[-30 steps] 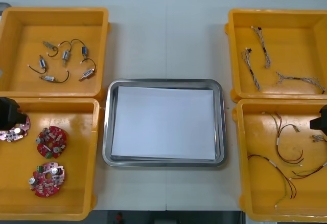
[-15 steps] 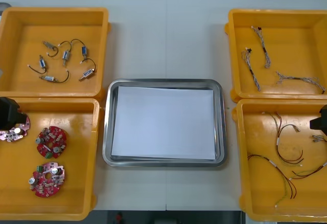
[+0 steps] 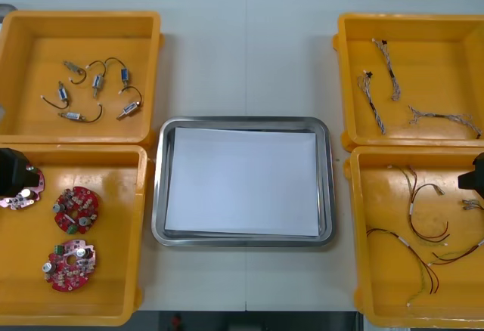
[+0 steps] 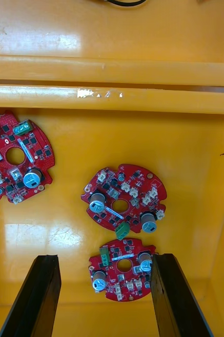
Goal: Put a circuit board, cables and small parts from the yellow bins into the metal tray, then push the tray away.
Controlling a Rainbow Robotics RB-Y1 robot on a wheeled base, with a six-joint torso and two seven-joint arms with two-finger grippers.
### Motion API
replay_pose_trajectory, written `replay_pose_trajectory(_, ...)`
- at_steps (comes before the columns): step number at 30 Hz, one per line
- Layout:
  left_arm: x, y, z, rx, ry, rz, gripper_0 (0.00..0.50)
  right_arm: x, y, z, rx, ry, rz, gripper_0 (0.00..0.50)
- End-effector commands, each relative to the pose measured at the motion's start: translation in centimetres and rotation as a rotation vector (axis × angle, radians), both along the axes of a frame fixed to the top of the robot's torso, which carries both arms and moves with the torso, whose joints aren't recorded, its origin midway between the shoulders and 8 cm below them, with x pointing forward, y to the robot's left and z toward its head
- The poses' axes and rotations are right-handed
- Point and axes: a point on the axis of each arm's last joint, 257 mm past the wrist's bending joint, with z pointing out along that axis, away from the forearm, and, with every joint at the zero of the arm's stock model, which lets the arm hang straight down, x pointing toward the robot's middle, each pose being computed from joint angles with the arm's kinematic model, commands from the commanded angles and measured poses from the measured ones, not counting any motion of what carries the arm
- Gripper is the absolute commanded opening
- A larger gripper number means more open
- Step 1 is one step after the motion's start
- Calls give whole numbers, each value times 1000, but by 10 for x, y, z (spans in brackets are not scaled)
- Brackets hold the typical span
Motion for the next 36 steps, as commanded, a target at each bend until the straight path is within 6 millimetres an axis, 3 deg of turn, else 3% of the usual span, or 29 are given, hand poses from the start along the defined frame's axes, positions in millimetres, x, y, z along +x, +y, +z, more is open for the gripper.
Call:
replay_pose_trajectory(1, -4, 1, -5, 92, 1, -184, 500, -3, -24, 15, -35, -37, -78, 500)
replay_pose_trajectory(12, 11, 4, -29, 187, -59, -432, 500, -33, -72, -6, -65, 13, -265, 500)
replay_pose_trajectory(21, 17, 31, -49, 308, -36, -609, 500, -57, -82, -35, 31, 89, -427, 500)
replay_pose_trajectory(30, 19, 60, -61, 421, -22, -745, 500, -55, -97, -53, 128, 104, -539, 500)
replay_pose_trajectory(36, 24, 71, -72, 462, -14, -799, 500, -46, -93, -64, 212, 67, -624, 500)
